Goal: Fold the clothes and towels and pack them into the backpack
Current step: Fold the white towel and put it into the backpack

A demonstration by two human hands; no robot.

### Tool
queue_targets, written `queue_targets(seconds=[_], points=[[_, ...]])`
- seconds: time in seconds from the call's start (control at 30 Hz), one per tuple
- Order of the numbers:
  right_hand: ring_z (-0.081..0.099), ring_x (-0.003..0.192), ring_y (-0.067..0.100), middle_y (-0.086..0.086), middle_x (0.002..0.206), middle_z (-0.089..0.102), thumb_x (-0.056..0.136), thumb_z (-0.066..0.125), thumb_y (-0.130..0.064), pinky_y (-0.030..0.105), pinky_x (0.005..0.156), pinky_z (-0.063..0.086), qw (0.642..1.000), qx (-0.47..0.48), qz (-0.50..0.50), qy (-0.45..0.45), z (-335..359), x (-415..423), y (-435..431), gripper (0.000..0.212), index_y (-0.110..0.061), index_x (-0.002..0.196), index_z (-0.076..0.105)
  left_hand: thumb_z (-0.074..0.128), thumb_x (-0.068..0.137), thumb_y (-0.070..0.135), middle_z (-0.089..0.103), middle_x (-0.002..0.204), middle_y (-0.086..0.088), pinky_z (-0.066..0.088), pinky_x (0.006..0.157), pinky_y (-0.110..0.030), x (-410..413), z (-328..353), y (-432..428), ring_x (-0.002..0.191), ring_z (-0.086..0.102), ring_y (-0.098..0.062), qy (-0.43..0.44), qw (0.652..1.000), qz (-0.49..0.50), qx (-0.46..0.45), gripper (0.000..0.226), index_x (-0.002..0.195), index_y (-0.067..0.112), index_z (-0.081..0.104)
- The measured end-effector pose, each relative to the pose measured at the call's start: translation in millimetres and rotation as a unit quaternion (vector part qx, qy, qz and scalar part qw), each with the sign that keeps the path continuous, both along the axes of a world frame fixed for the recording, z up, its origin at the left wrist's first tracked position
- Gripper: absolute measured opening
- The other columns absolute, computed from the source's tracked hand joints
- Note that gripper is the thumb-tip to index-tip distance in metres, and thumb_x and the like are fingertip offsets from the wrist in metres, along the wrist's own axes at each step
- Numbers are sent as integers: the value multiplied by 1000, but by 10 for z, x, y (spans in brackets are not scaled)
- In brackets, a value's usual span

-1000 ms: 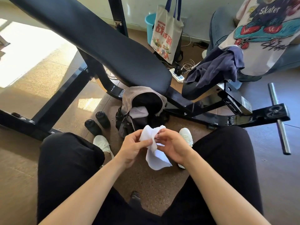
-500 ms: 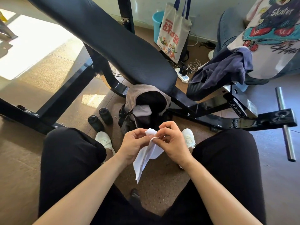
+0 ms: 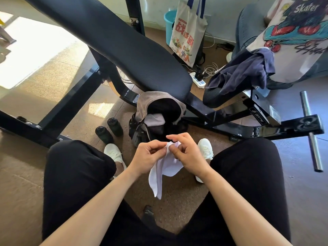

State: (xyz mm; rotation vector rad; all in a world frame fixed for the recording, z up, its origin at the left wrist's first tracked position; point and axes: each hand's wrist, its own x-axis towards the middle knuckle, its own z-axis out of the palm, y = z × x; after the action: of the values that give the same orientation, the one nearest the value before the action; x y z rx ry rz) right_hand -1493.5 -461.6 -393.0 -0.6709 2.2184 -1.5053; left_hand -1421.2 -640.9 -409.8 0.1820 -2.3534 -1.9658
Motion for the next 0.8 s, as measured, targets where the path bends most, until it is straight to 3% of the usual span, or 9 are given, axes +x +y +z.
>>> queue_targets(seconds=[0.07, 0.13, 0.23, 0.37, 0.43, 0.53, 0.67, 0.73, 0.8], points=[[58, 87, 1, -11, 120, 55, 99, 65, -21, 16, 75, 49, 1000, 14, 16, 15, -6, -6, -3, 19, -25, 117, 70, 67, 97, 6, 78, 105, -2, 58, 88, -32, -2, 6, -4, 101, 73, -21, 8, 1000, -11, -7, 23, 117, 9, 75], [59, 77, 1, -16, 103, 64, 98, 66, -19, 21, 68, 50, 1000, 12, 5, -9, 6, -3, -1, 10, -24, 106, 70, 69, 95, 5, 77, 100, 0, 59, 83, -29, -1, 33, 29, 95, 73, -19, 17, 1000, -5, -23, 20, 113, 13, 74], [62, 64, 14, -12, 71, 67, 98, 66, -20, 37, 62, 55, 999, 12, -23, -31, 10, -6, 15, 6, -24, 95, 68, 74, 90, 4, 71, 90, 0, 59, 75, -27, 9, 45, 80, 85, 72, -17, 34, 997, 37, -55, 19, 98, 19, 64], [63, 64, 34, 8, 71, 67, 100, 64, -22, 49, 62, 55, 998, -14, -54, -34, 68, -19, 23, 7, -24, 93, 65, 70, 91, 2, 76, 97, 4, 61, 81, -31, 42, -94, 15, 91, 72, -8, 81, 973, 28, -214, 18, 103, 13, 77], [59, 57, 30, 12, 66, 63, 100, 63, -21, 44, 56, 51, 997, -22, -68, -33, 105, -30, 33, 7, -22, 93, 65, 70, 89, 2, 78, 101, 3, 60, 82, -27, 61, -117, 25, 94, 73, -7, 94, 962, 37, -254, 23, 107, 14, 80], [54, 53, 17, 5, 59, 58, 101, 63, -18, 25, 51, 44, 995, -38, -82, -36, 158, -33, 49, 7, -16, 94, 65, 69, 86, 14, 79, 104, 0, 48, 86, -12, 68, -92, 78, 97, 73, -13, 84, 953, 58, -286, 25, 108, 14, 80], [54, 53, 17, 11, 64, 60, 100, 64, -20, 30, 50, 46, 994, -61, -84, -27, 204, -10, 51, 6, -18, 94, 65, 64, 85, 51, 76, 110, 8, 47, 86, -16, 46, -130, 126, 101, 66, -6, 40, 944, 34, -326, 43, 111, 20, 79], [53, 53, 14, 0, 63, 60, 100, 65, -20, 30, 50, 45, 994, -66, -86, -12, 211, -2, 52, 6, -19, 94, 65, 67, 86, 48, 73, 97, 10, 44, 75, -19, 26, -197, 178, 88, 61, -4, 36, 936, 33, -350, 33, 97, 19, 79], [53, 54, 10, -12, 65, 60, 99, 65, -19, 26, 51, 42, 993, -69, -93, 4, 232, -4, 58, 5, -17, 95, 66, 70, 88, 30, 63, 78, 8, 39, 65, -22, -1, -254, 204, 72, 55, -7, 22, 933, 43, -358, 20, 76, 14, 72]])
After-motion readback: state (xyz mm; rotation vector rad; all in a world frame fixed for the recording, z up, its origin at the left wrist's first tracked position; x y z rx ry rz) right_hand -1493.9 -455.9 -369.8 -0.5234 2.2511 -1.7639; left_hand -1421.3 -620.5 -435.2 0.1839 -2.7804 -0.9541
